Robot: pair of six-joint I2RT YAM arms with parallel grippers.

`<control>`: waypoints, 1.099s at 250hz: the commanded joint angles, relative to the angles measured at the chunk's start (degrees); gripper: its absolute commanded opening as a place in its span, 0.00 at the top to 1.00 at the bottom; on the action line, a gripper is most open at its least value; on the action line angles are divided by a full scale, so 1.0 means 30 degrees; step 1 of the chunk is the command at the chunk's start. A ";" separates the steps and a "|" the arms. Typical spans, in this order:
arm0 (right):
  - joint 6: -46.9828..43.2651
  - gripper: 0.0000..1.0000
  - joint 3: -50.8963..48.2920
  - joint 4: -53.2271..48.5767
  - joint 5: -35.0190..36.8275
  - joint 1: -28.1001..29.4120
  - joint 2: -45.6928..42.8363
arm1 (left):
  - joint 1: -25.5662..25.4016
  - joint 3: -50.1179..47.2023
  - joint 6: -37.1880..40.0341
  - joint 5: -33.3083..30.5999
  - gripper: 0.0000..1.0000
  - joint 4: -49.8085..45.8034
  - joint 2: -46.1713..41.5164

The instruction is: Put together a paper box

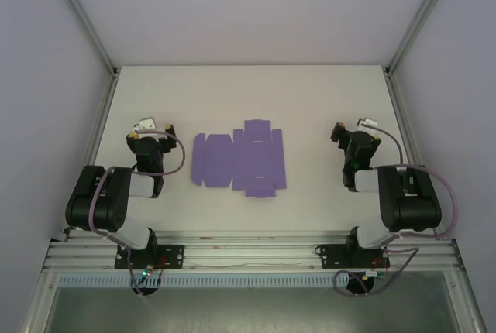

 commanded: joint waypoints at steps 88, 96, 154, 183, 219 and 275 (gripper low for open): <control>0.0497 0.00 -0.0169 -0.0732 -0.0347 -0.0230 -0.0545 | -0.0218 -0.0364 -0.0412 -0.0699 0.00 -0.0669 -0.0609; 0.0498 0.00 -0.0169 -0.0742 -0.0344 -0.0216 -0.0516 | -0.0208 -0.0346 -0.0419 -0.0701 0.00 -0.0666 -0.0610; 0.0497 0.00 -0.0198 -0.0736 -0.0353 -0.0227 -0.0565 | -0.0211 -0.0378 -0.0429 -0.0699 0.00 -0.0633 -0.0638; 0.0496 0.00 -0.0212 -0.0751 -0.0346 -0.0208 -0.0578 | -0.0215 -0.0371 -0.0424 -0.0699 0.00 -0.0654 -0.0635; 0.0474 0.00 -0.0166 -0.0614 -0.0401 -0.0230 -0.0596 | -0.0215 -0.0382 -0.0458 -0.0699 0.00 -0.0634 -0.0638; 0.0740 0.00 0.1901 -0.6733 0.0354 -0.0121 -0.4221 | -0.0220 0.2762 -0.1419 -0.1139 0.00 -0.9406 -0.4265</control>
